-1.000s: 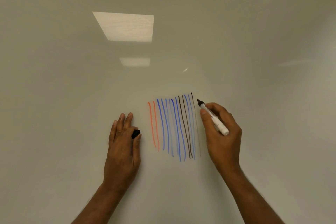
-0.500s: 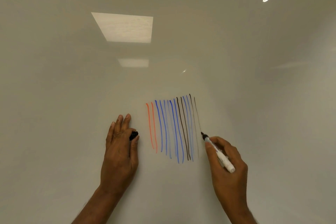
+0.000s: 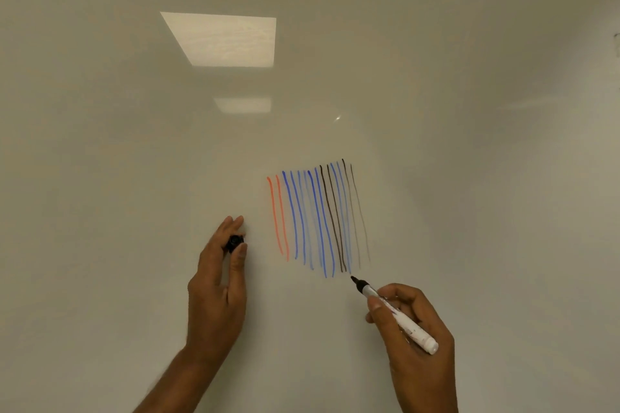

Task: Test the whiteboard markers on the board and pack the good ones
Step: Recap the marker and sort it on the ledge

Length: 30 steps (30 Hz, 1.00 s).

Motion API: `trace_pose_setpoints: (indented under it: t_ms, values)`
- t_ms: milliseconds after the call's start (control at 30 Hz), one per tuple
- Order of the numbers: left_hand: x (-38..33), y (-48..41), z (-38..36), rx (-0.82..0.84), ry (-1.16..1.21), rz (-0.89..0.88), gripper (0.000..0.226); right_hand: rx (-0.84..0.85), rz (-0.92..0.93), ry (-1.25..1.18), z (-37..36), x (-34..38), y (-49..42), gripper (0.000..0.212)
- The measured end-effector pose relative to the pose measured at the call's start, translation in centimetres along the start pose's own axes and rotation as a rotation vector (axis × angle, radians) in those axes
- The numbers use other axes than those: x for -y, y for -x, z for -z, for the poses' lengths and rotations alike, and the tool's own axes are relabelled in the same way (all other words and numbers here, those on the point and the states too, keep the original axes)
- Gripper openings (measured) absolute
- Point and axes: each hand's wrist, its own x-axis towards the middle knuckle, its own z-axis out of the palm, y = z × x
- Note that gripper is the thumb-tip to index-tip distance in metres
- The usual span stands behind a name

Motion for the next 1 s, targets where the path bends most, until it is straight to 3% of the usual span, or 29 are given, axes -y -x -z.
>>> trace_pose_setpoints:
  t_ms: [133,233,367,500,733,1000]
  values:
    - [-3.3,3.1,1.2,-0.045,0.258,0.255,0.02,0.192,-0.064,-0.129,-1.9,2.7,3.1,0.014]
    - [-3.8,4.1,2.6,-0.055,0.486,0.508,0.02,0.306,-0.119,-0.169,-3.7,3.7,4.7,0.027]
    - [-3.8,4.6,4.6,-0.071,0.837,0.793,0.019,0.415,-0.153,-0.149,-6.1,3.9,6.7,0.029]
    - [-3.9,5.5,6.2,-0.038,0.979,0.872,0.023,0.463,-0.176,-0.117,-8.1,3.9,8.4,0.027]
    - [-3.3,7.1,8.6,0.06,0.935,0.911,0.03,0.441,-0.242,-0.143,-10.6,3.8,10.3,0.028]
    - [-1.9,8.8,11.1,-0.018,0.969,0.992,0.028,0.448,-0.269,-0.162,-13.0,3.3,12.7,0.03]
